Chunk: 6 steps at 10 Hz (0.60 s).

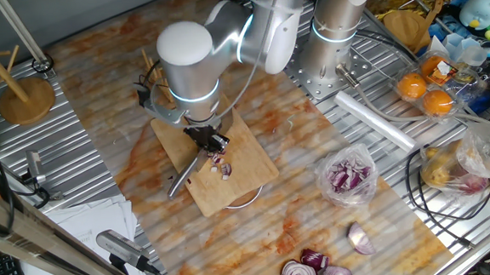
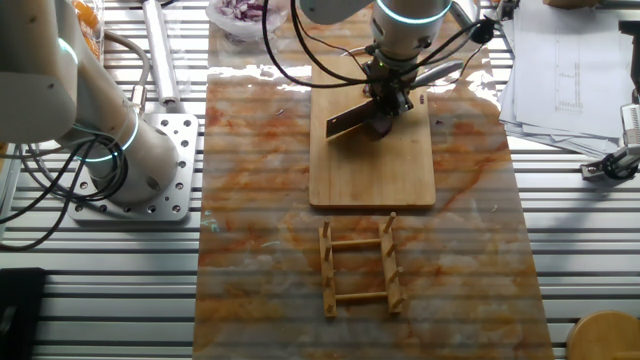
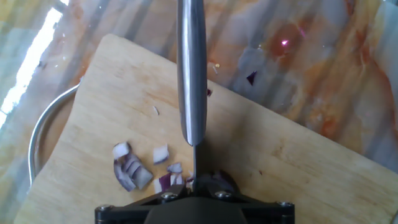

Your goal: Chop the onions

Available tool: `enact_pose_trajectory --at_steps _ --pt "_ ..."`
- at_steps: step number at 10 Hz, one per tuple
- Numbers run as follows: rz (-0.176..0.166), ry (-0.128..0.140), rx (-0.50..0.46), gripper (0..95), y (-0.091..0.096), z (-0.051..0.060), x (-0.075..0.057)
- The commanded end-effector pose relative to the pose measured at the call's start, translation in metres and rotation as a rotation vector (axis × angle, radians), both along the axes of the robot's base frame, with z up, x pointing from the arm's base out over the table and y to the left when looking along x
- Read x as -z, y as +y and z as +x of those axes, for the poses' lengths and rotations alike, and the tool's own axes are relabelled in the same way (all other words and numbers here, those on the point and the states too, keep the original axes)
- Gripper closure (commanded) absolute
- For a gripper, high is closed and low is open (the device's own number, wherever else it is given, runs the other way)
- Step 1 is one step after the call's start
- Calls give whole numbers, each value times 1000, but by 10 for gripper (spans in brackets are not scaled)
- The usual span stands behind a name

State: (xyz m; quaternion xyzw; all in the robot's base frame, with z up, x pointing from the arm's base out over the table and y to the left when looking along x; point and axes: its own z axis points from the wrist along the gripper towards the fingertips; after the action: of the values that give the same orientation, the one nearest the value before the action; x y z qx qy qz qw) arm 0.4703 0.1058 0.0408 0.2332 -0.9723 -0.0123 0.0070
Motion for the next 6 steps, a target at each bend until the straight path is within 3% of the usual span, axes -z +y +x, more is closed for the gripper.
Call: enact_pose_trajectory --at_steps 1,6 --pt "-2 -1 -25 950 -9 -8 -36" --pt "-12 -8 -28 950 -16 -4 -30"
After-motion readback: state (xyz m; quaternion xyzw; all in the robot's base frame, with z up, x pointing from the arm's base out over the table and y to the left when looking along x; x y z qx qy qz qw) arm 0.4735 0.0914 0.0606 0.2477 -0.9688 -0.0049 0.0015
